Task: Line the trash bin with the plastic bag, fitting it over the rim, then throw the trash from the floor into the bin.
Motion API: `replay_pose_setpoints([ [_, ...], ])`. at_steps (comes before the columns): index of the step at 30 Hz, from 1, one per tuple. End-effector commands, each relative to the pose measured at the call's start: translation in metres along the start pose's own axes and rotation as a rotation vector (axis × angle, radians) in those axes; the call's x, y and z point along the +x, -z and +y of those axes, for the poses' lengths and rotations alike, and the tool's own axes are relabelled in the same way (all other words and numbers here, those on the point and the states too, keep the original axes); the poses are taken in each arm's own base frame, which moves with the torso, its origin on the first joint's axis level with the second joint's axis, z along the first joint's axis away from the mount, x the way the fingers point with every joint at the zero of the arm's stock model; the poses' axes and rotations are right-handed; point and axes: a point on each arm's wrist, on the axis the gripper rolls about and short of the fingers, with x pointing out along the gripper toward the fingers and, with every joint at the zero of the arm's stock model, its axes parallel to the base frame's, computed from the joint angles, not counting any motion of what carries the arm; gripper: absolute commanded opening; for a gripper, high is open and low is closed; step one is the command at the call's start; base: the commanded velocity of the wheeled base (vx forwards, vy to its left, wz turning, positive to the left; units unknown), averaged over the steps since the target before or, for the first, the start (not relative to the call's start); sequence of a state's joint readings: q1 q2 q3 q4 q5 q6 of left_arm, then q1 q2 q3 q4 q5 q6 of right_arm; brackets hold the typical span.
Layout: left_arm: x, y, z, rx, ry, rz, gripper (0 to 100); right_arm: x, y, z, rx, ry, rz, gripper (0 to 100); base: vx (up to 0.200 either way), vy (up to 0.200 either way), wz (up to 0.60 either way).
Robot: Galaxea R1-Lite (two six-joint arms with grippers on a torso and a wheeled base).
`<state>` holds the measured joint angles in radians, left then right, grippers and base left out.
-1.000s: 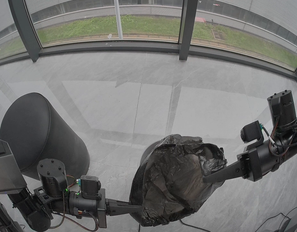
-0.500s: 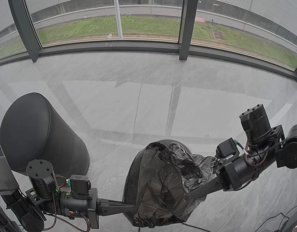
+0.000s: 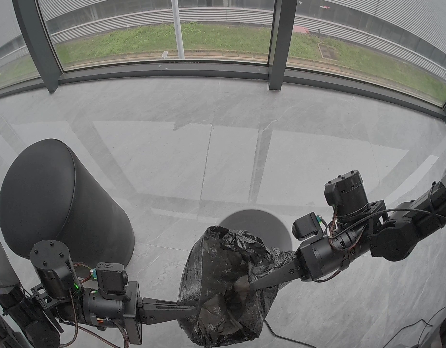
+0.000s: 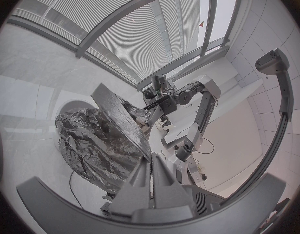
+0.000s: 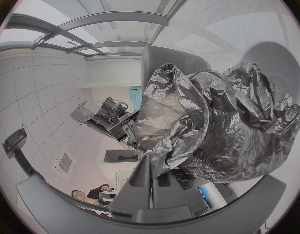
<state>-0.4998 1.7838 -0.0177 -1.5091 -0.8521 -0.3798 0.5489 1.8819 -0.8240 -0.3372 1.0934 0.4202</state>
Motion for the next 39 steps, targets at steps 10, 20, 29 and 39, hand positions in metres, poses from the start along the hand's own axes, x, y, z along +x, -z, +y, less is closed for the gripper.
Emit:
replay_pose_setpoints([
  [10,0.013,-0.003,0.036,0.033,-0.104,-0.019,0,-0.061,-0.008,-0.023,-0.079,0.114,-0.178,0,0.000,0.000,0.00],
  [20,0.040,-0.003,0.074,0.037,-0.111,-0.002,0,-0.075,0.021,-0.047,-0.028,0.280,-0.200,0,0.000,0.000,0.00],
  [29,0.049,0.005,0.082,0.015,-0.108,0.025,0,-0.072,0.061,-0.043,0.062,0.295,-0.147,0,0.000,0.000,0.00],
  [39,0.082,-0.010,0.135,0.073,-0.203,-0.070,0,-0.080,0.044,-0.040,0.025,0.318,-0.199,0,0.000,0.000,0.00],
])
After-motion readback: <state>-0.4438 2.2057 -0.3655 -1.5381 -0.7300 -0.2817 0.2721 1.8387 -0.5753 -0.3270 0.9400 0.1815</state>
